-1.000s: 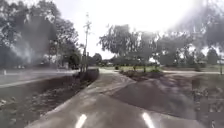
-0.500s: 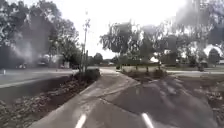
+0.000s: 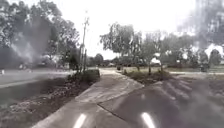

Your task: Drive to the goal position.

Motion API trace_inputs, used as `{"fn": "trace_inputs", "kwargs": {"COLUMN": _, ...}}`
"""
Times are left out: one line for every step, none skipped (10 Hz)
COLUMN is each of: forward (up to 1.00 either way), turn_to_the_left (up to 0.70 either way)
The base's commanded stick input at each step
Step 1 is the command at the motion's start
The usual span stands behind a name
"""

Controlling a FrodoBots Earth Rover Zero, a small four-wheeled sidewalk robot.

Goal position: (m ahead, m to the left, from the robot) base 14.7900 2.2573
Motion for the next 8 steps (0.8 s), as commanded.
{"fn": "trace_inputs", "kwargs": {"forward": 0.70, "turn_to_the_left": 0.00}}
{"fn": "trace_inputs", "kwargs": {"forward": 0.70, "turn_to_the_left": 0.00}}
{"fn": "trace_inputs", "kwargs": {"forward": 0.70, "turn_to_the_left": -0.16}}
{"fn": "trace_inputs", "kwargs": {"forward": 0.70, "turn_to_the_left": -0.24}}
{"fn": "trace_inputs", "kwargs": {"forward": 0.70, "turn_to_the_left": 0.00}}
{"fn": "trace_inputs", "kwargs": {"forward": 0.70, "turn_to_the_left": 0.00}}
{"fn": "trace_inputs", "kwargs": {"forward": 0.70, "turn_to_the_left": 0.00}}
{"fn": "trace_inputs", "kwargs": {"forward": 0.70, "turn_to_the_left": 0.00}}
